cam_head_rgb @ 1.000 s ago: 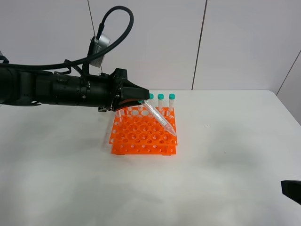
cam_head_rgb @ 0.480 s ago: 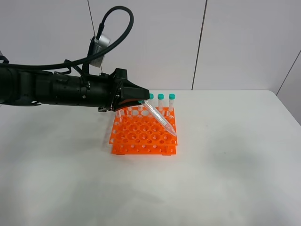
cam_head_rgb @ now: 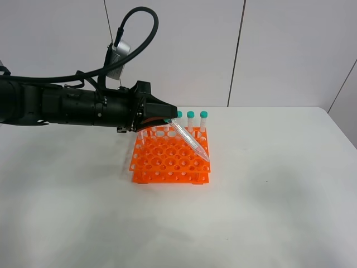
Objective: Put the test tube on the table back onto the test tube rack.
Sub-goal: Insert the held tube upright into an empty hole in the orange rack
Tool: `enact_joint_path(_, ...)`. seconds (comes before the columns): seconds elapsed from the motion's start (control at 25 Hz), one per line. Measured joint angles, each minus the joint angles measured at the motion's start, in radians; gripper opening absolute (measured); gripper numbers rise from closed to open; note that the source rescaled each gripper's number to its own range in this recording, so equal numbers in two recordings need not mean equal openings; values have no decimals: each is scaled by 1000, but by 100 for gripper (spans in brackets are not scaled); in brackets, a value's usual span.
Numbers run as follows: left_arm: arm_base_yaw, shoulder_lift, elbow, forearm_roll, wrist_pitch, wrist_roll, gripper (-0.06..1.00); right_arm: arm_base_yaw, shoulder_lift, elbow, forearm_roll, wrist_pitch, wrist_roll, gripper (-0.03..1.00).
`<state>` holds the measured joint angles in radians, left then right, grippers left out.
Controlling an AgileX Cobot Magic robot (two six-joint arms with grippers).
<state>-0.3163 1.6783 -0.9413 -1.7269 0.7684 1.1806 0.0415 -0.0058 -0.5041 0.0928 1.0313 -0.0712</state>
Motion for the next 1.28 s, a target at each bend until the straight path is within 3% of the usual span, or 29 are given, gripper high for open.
enact_joint_path(0.2,0,-38,0,0,-8,0,0,0,0,0,2,0,0,100)
enact_joint_path(0.44,0,-147,0,15,-105,-29,0,0,0,0,2,0,0,100)
enact_joint_path(0.72,0,-300,0,253,-272,-117,0,0,0,0,3,0,0,100)
enact_joint_path(0.88,-2,-364,0,482,-377,-245,0,0,0,0,3,0,0,100)
enact_joint_path(1.0,-28,-403,0,759,-481,-424,0,0,0,0,3,0,0,100)
enact_joint_path(1.16,-90,-412,8,1223,-579,-777,0,0,0,0,3,0,0,100)
enact_joint_path(1.28,-124,-411,40,1450,-640,-974,0,0,0,0,3,0,0,100)
